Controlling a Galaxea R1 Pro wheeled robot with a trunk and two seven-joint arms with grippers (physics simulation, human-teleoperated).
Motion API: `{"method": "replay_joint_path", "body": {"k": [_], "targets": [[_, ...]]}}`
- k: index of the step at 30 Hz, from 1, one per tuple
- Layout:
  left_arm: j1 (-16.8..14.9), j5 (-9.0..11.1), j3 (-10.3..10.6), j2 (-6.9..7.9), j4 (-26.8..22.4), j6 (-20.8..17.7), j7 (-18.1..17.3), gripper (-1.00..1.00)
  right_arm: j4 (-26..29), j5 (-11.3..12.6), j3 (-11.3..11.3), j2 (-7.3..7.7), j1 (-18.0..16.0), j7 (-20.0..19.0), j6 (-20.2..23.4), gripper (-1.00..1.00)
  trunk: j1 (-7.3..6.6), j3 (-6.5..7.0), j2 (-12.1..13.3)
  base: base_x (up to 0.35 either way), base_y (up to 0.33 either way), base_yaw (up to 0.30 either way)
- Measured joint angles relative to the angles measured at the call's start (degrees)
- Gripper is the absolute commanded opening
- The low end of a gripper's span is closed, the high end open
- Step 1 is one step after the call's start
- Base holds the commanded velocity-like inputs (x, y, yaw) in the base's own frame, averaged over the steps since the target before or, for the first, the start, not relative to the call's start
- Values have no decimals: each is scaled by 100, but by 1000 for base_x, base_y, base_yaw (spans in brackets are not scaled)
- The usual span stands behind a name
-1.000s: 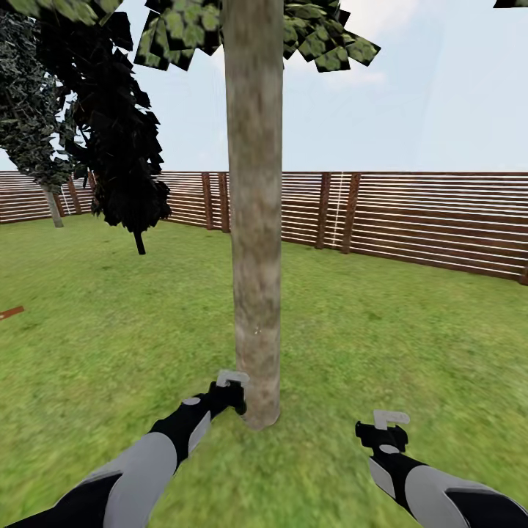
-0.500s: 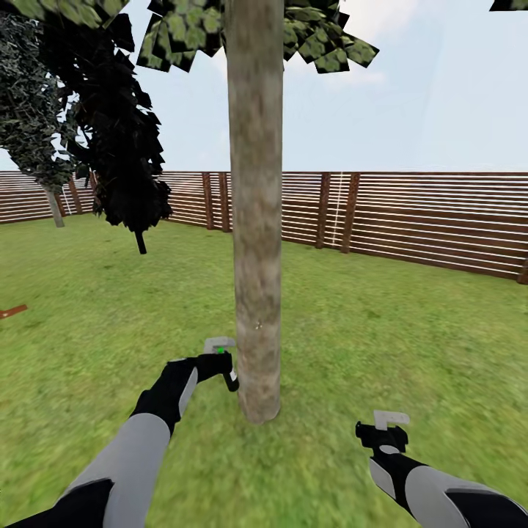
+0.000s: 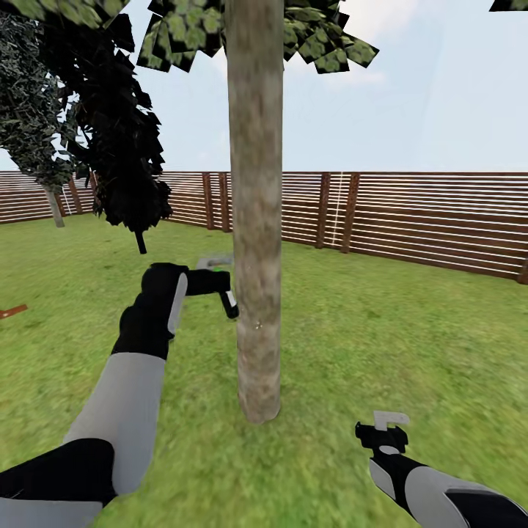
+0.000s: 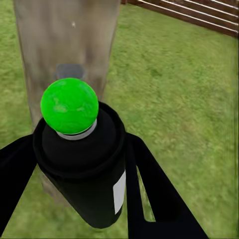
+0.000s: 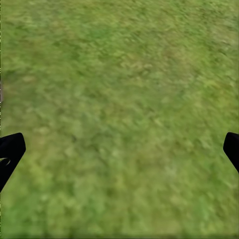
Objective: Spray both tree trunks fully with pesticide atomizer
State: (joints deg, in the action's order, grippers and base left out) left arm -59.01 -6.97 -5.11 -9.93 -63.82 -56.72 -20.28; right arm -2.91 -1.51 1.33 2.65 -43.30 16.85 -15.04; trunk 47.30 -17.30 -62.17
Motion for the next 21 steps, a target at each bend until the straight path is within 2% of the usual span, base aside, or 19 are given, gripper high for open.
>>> {"method": "replay_joint_path", "body": {"k": [2,3,5,7,8,12,13,14,15,19,21], "targets": [[-323,47,39,0,116,-19,-4,-100,0,0,1,-1,0,0,0,100,0,0,0,0,0,0],[-592,52,59,0,288,-28,-7,-100,0,0,1,-1,0,0,0,100,0,1,1,0,0,0],[-809,58,69,0,384,-35,-7,-100,0,0,-2,-1,0,0,0,100,0,0,0,0,0,0],[-1170,66,72,0,536,-37,-8,-100,0,0,-2,-2,0,0,0,100,0,1,0,0,0,0],[-1500,54,74,1,770,-37,-9,-100,0,0,1,-2,0,0,0,100,1,1,1,0,0,0],[-2472,74,76,1,1514,-45,-11,-100,0,0,1,-2,0,0,0,100,0,1,0,0,0,0],[-2889,83,76,1,1867,-41,-14,-100,-1,1,2,-2,0,0,0,100,3,1,2,0,0,0],[-3220,219,76,1,2049,-51,-21,-100,0,0,1,-2,0,0,2,100,-3,1,-1,0,0,0],[-3305,210,78,1,2120,-47,-18,-100,0,0,0,-2,0,0,1,100,0,0,0,0,0,0],[-3979,309,76,1,2663,-44,-30,-100,-1,0,1,-2,0,0,8,100,0,0,-1,0,0,0],[-4175,430,63,1,2790,-51,-44,-100,-1,0,1,-2,0,0,8,100,0,0,0,0,0,0]]}}
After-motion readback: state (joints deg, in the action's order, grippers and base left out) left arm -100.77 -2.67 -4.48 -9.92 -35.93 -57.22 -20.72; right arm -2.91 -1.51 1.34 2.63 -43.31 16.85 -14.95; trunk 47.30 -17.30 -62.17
